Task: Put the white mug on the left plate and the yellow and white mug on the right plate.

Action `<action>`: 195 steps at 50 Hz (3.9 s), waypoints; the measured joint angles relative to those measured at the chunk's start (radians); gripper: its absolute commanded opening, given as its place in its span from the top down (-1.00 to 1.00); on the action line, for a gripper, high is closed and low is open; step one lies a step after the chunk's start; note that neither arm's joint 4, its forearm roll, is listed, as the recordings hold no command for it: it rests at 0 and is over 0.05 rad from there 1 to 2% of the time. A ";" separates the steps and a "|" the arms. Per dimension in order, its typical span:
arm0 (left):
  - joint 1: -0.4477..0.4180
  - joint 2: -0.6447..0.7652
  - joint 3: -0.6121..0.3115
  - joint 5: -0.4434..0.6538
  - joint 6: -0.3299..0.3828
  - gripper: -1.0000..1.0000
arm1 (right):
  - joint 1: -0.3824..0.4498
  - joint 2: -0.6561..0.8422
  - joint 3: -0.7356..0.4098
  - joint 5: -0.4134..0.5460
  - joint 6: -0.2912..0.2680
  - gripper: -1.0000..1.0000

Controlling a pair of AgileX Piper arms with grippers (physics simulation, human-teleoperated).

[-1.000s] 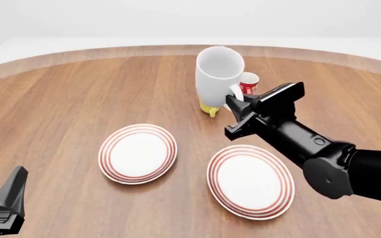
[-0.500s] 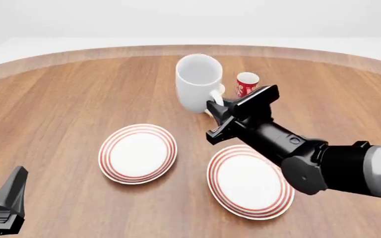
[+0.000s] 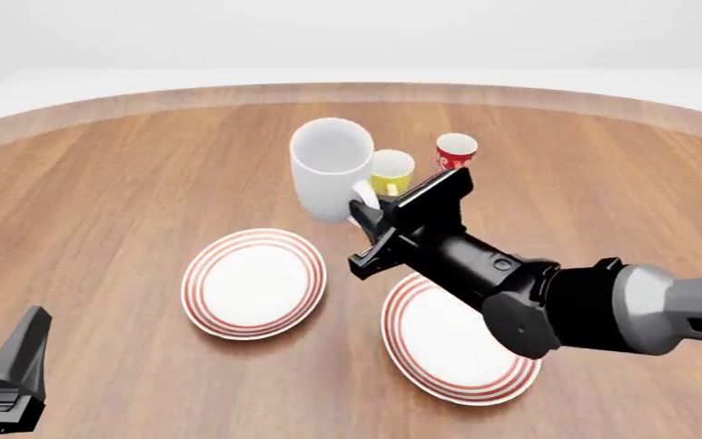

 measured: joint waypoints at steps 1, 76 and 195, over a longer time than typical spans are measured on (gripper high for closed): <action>0.000 0.000 0.000 0.000 0.000 -1.00 | 0.002 0.003 -0.002 0.000 0.001 1.00; 0.000 0.000 0.000 0.000 0.000 -1.00 | 0.133 0.235 -0.176 -0.015 0.064 1.00; 0.000 0.000 0.000 0.000 0.000 -1.00 | 0.153 0.501 -0.380 0.039 0.101 1.00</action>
